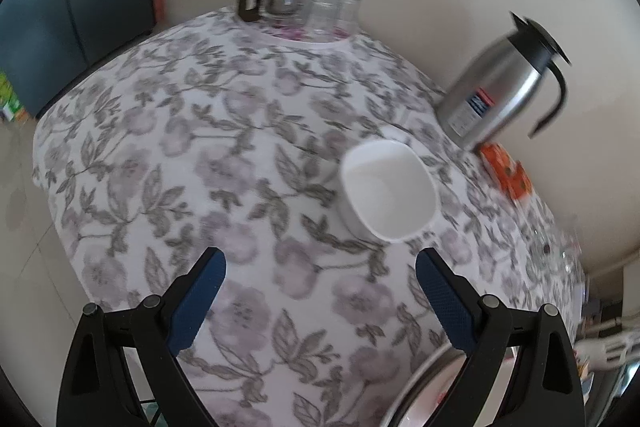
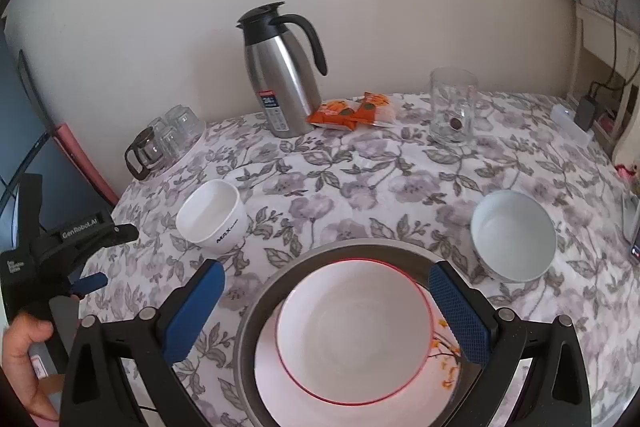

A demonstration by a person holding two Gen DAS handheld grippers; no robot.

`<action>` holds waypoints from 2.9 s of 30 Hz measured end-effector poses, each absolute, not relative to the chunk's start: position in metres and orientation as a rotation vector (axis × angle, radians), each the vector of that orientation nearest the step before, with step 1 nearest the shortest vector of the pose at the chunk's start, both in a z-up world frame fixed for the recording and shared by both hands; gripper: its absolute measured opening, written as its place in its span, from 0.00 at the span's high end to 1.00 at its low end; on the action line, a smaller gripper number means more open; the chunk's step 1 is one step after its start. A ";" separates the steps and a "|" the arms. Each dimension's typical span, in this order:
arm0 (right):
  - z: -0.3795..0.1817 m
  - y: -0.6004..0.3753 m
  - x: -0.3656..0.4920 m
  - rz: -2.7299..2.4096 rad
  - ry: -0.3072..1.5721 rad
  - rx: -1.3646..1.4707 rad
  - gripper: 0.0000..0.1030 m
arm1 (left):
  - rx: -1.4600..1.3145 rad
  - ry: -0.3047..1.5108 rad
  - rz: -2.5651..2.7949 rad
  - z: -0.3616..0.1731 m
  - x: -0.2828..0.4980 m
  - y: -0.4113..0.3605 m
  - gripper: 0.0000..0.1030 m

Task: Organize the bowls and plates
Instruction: 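Raise both open tools away from the steel basin toward the white MAX bowl, then lower both tools to the rim of the white MAX bowl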

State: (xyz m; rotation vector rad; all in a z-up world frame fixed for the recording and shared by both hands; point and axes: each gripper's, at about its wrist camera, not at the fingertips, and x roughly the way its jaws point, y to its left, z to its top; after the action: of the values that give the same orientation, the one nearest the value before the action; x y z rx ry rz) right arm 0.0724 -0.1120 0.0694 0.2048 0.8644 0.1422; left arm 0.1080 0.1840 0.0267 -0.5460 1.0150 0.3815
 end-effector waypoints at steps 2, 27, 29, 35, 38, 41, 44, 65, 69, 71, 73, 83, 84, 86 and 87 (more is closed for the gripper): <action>0.068 -0.103 0.074 0.151 0.870 0.187 0.00 | -0.570 1.014 0.401 0.024 0.107 0.196 0.07; 0.042 -0.038 0.120 0.154 0.967 0.162 0.00 | -0.584 0.990 0.428 -0.012 0.134 0.227 0.07; 0.038 -0.032 0.125 0.148 0.981 0.154 0.00 | -0.592 0.980 0.418 -0.013 0.135 0.229 0.07; 0.030 -0.021 0.136 0.152 1.002 0.152 0.00 | -0.644 0.967 0.388 -0.019 0.138 0.240 0.07; 0.027 -0.019 0.142 0.144 1.013 0.172 0.00 | -0.661 0.950 0.398 -0.021 0.137 0.245 0.07; 0.022 -0.017 0.149 0.141 1.027 0.190 0.00 | -0.655 0.945 0.394 -0.020 0.139 0.249 0.07; 0.018 -0.012 0.155 0.151 1.040 0.188 0.00 | -0.648 0.962 0.389 -0.022 0.143 0.250 0.07; -0.011 0.022 0.198 0.150 1.093 0.230 0.32 | -0.682 1.005 0.257 -0.046 0.184 0.238 0.25; -0.020 0.028 0.205 0.149 1.109 0.228 0.38 | -0.696 0.992 0.237 -0.049 0.191 0.239 0.31; -0.023 0.030 0.209 0.149 1.115 0.232 0.40 | -0.702 0.991 0.229 -0.051 0.195 0.241 0.34; -0.025 0.032 0.213 0.147 1.120 0.234 0.41 | -0.706 0.991 0.223 -0.055 0.200 0.241 0.38; -0.040 0.038 0.230 0.148 1.141 0.211 0.57 | -0.634 0.983 0.183 -0.064 0.223 0.230 0.60; -0.041 0.039 0.231 0.150 1.140 0.210 0.59 | -0.625 0.989 0.174 -0.066 0.225 0.227 0.65; -0.043 0.040 0.233 0.153 1.143 0.208 0.61 | -0.615 0.998 0.156 -0.069 0.228 0.222 0.73; -0.044 0.041 0.234 0.153 1.145 0.208 0.63 | -0.612 0.998 0.149 -0.070 0.230 0.220 0.75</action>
State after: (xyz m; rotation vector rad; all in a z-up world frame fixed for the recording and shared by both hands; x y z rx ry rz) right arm 0.2338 0.0411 -0.0438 0.2081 1.1447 0.1531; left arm 0.2297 0.2199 -0.0699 -0.6117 0.9982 0.1487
